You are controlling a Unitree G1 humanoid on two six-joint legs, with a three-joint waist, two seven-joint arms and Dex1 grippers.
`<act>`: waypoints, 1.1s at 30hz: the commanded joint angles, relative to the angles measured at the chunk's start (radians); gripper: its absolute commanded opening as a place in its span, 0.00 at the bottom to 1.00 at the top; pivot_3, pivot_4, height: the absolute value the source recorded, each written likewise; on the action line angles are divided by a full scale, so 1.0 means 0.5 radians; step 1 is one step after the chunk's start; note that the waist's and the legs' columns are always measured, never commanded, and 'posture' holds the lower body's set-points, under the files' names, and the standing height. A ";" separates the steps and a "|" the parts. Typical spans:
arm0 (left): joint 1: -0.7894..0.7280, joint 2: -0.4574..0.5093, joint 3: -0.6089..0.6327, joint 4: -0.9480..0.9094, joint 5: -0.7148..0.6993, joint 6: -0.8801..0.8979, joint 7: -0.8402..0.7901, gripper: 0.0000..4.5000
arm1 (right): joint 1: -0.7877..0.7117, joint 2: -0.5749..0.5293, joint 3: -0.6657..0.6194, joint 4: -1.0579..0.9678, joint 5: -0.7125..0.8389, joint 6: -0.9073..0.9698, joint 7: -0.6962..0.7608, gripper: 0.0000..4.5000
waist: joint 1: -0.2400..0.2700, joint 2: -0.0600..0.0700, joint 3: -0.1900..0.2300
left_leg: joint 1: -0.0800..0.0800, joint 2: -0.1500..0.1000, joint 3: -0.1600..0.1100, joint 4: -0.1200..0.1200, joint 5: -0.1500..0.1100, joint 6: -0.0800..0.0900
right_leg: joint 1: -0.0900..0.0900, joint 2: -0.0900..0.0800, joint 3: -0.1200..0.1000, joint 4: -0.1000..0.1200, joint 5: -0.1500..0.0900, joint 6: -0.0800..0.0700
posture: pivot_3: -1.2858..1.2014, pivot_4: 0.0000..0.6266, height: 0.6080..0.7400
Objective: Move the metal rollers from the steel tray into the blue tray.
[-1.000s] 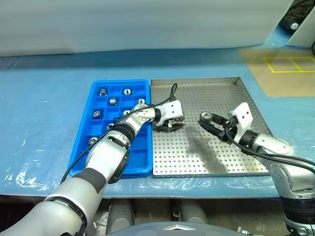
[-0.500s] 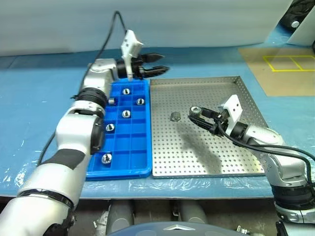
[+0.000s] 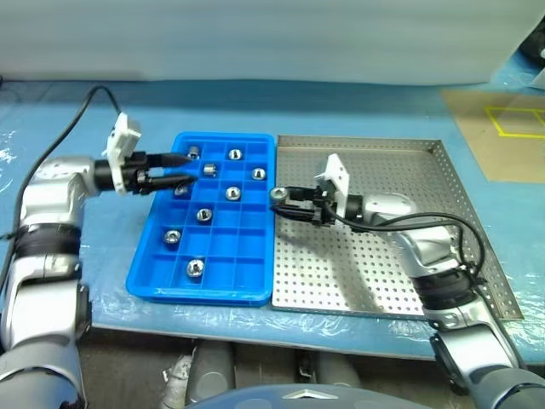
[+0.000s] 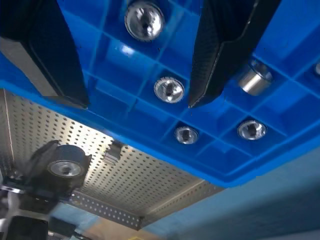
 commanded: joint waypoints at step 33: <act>0.989 0.166 0.237 -1.145 -0.541 0.266 0.666 0.73 | -0.271 0.476 0.195 0.747 -0.374 -0.444 0.466 0.37 | 0.122 -0.003 -0.001 | 0.015 0.003 -0.011 -0.004 0.011 -0.019 | 0.013 0.005 -0.004 0.005 -0.003 -0.003 | 0.62 0.24 1.00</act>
